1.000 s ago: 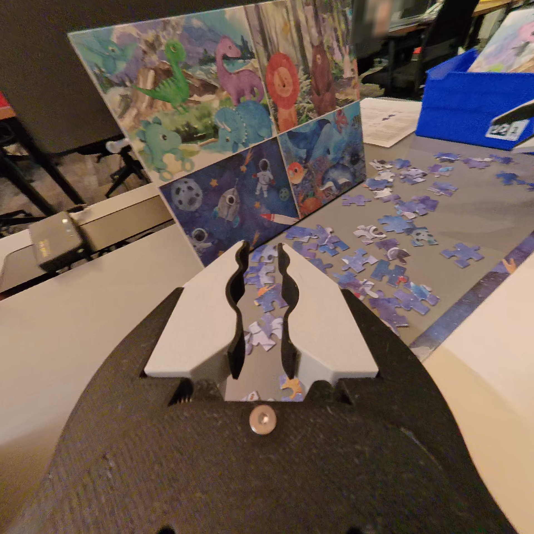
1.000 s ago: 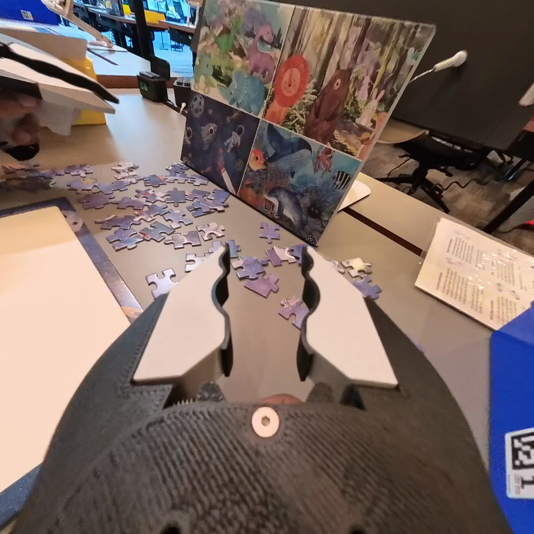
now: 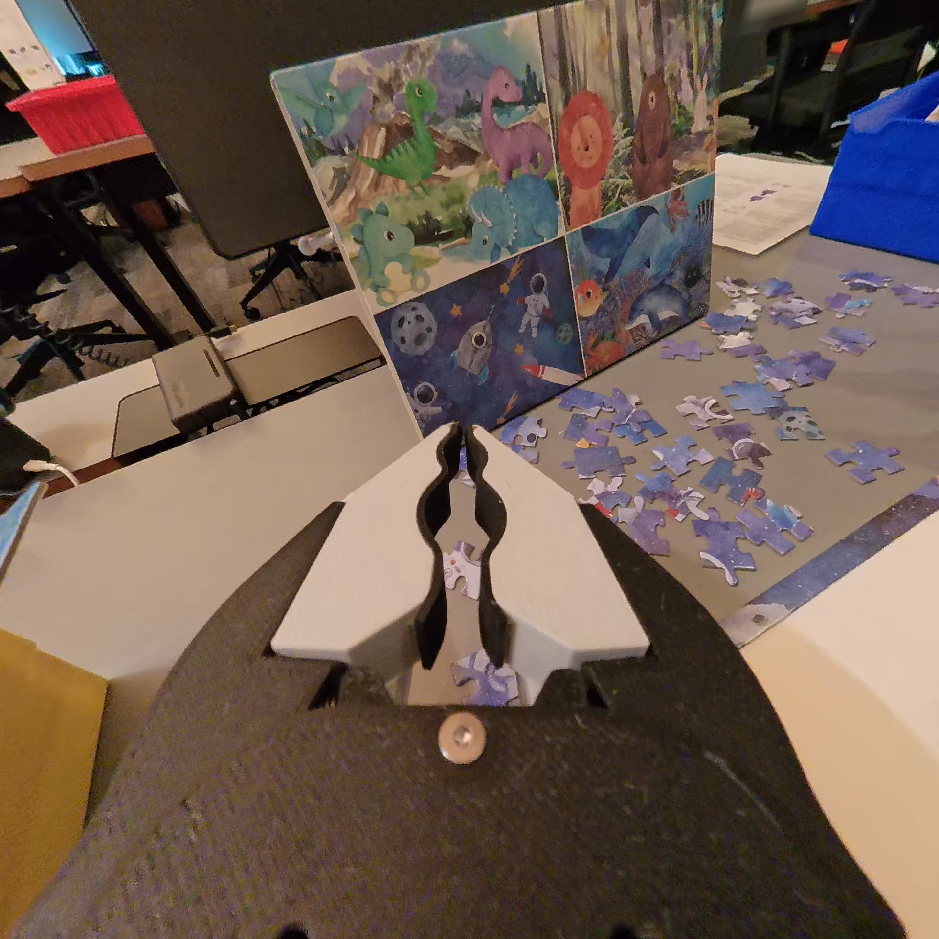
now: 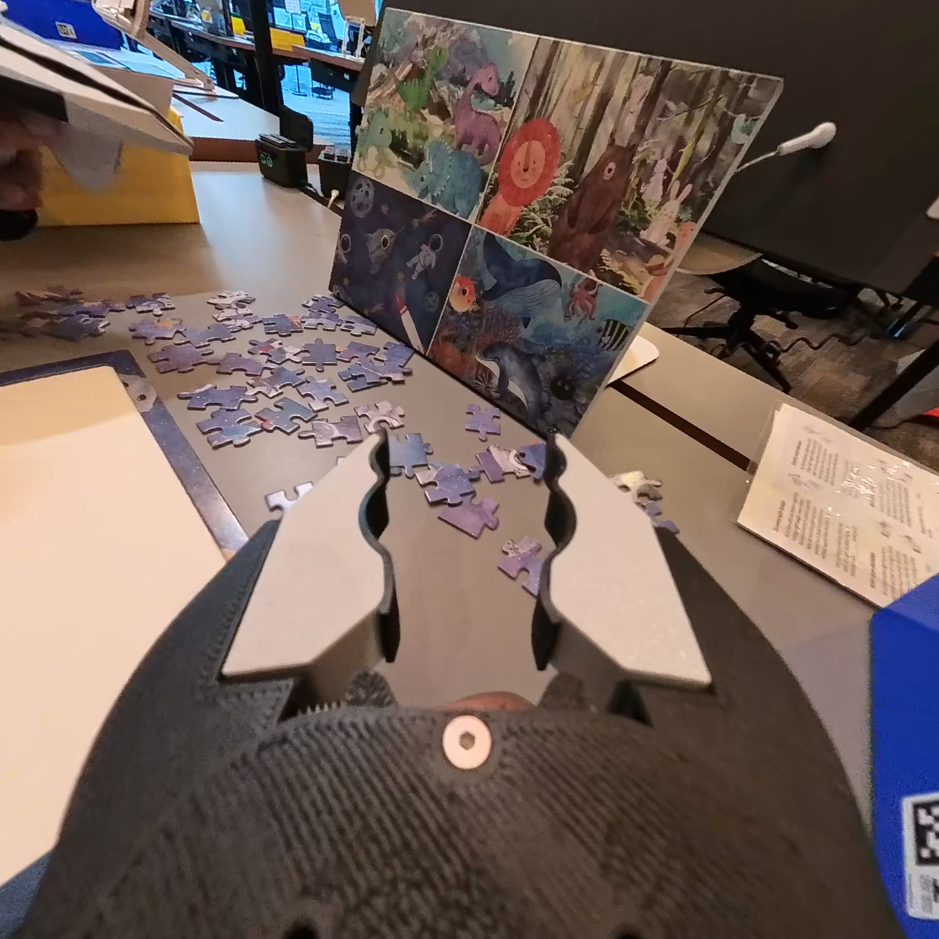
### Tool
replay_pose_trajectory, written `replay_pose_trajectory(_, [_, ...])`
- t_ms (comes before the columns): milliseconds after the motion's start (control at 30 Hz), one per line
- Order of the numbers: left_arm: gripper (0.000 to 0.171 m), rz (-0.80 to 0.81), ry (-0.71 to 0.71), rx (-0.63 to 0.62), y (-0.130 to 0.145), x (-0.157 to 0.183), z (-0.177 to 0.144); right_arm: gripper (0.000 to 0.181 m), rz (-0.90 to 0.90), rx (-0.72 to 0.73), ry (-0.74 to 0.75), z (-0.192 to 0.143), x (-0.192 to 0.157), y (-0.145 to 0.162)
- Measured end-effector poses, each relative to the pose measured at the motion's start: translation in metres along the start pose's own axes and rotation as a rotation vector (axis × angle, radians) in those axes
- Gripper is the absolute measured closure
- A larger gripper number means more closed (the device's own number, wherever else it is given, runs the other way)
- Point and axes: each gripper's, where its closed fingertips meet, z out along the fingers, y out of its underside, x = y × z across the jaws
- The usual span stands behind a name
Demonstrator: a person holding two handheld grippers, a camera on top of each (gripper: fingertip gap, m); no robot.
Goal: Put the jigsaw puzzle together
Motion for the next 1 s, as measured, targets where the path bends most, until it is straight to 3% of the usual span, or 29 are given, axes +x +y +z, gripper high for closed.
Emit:
replay_pose_trajectory(100, [0.171,-0.030,0.040,0.021,-0.013,0.006,-0.010,0.122,-0.021,0.020,0.001,-0.003,-0.002,-0.007])
replay_pose_trajectory(233, [0.171,-0.112,0.270,-0.098,-0.026,0.033,-0.047,0.125,-0.092,0.016,0.066,-0.011,0.008,-0.010])
replay_pose_trajectory(333, [0.166,-0.056,0.173,-0.161,-0.020,0.019,-0.081,0.127,-0.076,0.027,0.091,-0.015,0.015,-0.010])
replay_pose_trajectory(433, [0.171,0.021,-0.014,-0.247,0.008,-0.002,-0.099,0.127,-0.023,0.030,0.061,-0.013,0.013,-0.009])
replay_pose_trajectory(567, [0.165,0.101,-0.031,-0.473,0.048,-0.002,-0.121,0.127,-0.101,-0.011,0.051,-0.005,0.002,-0.003])
replay_pose_trajectory(633, [0.165,0.141,-0.099,-0.448,0.039,-0.013,-0.137,0.126,-0.133,-0.036,0.053,-0.002,-0.001,0.002])
replay_pose_trajectory(800, [0.159,0.032,-0.070,-0.225,0.002,-0.016,-0.156,0.126,-0.165,-0.049,0.097,-0.004,0.006,0.004])
replay_pose_trajectory(867, [0.156,-0.015,-0.024,-0.194,0.004,-0.010,-0.150,0.126,-0.162,-0.044,0.121,-0.007,0.012,0.004])
replay_pose_trajectory(1000, [0.154,-0.012,0.066,-0.247,0.024,0.012,-0.128,0.126,-0.137,-0.031,0.134,-0.010,0.017,0.003])
